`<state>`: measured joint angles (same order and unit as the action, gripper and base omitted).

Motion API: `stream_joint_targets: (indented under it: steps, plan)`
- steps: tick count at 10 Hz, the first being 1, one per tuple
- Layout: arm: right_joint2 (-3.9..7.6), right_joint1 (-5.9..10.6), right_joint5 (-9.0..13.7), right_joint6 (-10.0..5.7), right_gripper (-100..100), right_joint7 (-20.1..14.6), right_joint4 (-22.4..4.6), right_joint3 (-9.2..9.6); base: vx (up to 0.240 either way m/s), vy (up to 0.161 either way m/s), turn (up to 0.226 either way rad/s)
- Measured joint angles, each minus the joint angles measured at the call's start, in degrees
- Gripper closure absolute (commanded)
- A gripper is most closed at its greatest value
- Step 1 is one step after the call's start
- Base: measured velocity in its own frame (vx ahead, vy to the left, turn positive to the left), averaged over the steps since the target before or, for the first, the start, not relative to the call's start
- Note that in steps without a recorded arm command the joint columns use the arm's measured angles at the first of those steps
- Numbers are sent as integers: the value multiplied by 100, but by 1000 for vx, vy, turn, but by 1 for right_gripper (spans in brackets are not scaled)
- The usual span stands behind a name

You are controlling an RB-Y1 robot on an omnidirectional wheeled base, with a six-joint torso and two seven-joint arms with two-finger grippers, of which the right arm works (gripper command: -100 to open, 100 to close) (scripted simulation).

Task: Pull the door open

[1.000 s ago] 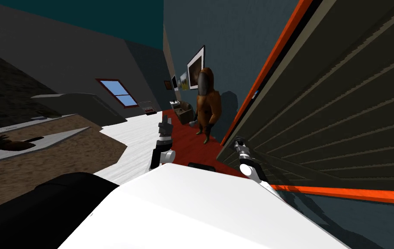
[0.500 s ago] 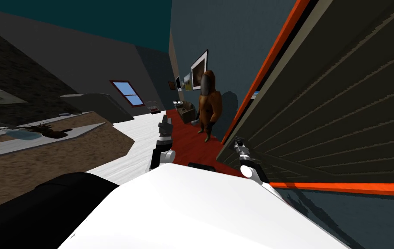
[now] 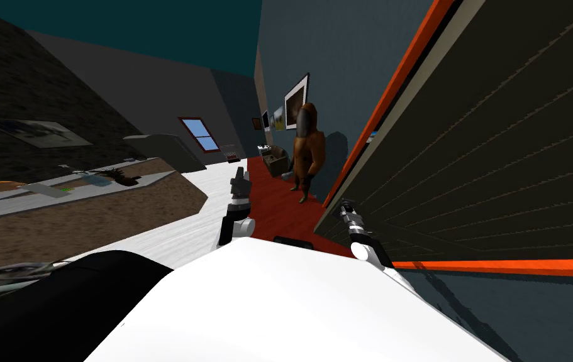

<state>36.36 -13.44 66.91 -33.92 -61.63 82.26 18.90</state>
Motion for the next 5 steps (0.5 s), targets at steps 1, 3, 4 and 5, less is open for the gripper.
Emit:
stream_joint_targets:
  steps: [1,3,4,5]
  plan:
    - [45,-18,-20,-18,100,-54,11,50,-214,-62,155]
    - [130,-53,-55,-66,100,-149,48,134,-190,-46,96]
    - [168,-74,-70,-79,100,-180,81,169,-78,-19,28]
    - [165,-85,-74,-67,100,-186,78,191,-128,-7,123]
